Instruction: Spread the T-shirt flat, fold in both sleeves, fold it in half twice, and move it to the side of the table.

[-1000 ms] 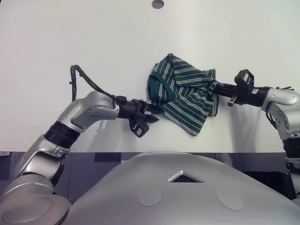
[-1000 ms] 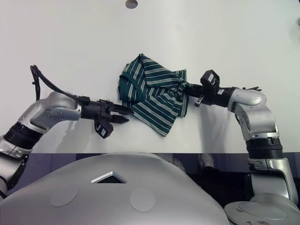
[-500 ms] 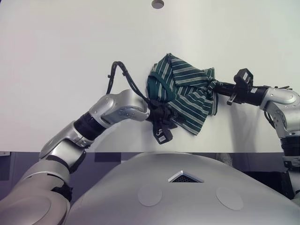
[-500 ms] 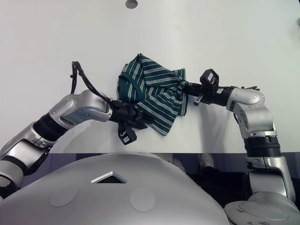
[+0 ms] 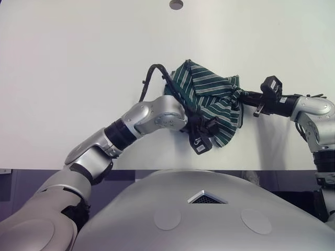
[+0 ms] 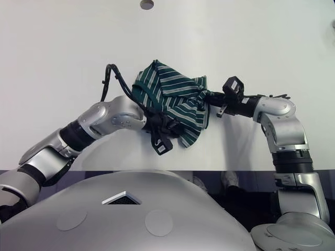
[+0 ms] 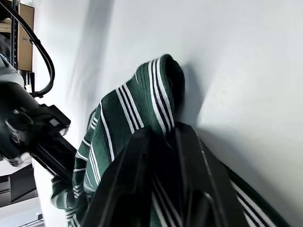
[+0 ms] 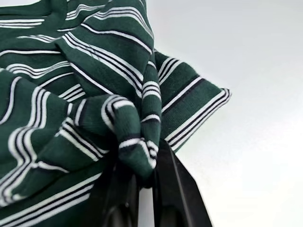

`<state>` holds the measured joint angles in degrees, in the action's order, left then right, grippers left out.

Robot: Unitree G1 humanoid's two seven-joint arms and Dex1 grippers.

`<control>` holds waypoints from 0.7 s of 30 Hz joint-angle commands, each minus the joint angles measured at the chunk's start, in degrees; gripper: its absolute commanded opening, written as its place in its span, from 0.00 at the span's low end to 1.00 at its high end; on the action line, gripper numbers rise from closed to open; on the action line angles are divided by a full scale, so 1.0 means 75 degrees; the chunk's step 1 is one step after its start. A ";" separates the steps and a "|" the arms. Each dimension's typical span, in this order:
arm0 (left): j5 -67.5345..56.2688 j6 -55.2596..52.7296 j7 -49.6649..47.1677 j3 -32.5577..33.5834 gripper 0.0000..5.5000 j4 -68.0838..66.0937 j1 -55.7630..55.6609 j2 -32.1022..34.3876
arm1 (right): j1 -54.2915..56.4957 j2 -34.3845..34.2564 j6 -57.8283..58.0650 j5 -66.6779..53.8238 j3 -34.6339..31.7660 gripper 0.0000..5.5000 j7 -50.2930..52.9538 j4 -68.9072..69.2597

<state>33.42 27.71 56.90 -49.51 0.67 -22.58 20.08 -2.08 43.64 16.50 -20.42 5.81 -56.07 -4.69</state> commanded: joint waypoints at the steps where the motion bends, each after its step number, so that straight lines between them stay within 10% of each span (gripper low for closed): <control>1: -0.0473 -0.0283 0.0410 0.0190 0.00 0.0099 -0.0173 0.0203 | -0.0230 -0.0077 0.0234 0.0468 0.0216 0.03 0.0146 -0.0341; 11: -0.4407 -0.4605 0.1884 0.2018 0.00 0.0498 -0.0791 -0.0140 | -0.0310 -0.0125 0.0330 0.0383 0.0123 0.03 0.0240 -0.0142; 21: -0.3392 -0.5075 -0.0564 0.2957 0.00 -0.3414 -0.2721 -0.0753 | -0.0220 -0.0388 0.0373 0.0390 0.0020 0.03 0.0499 -0.0012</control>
<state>6.21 -10.78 54.97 -28.49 -20.35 -40.11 14.27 -2.36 41.68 16.91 -20.07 4.72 -54.01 -3.51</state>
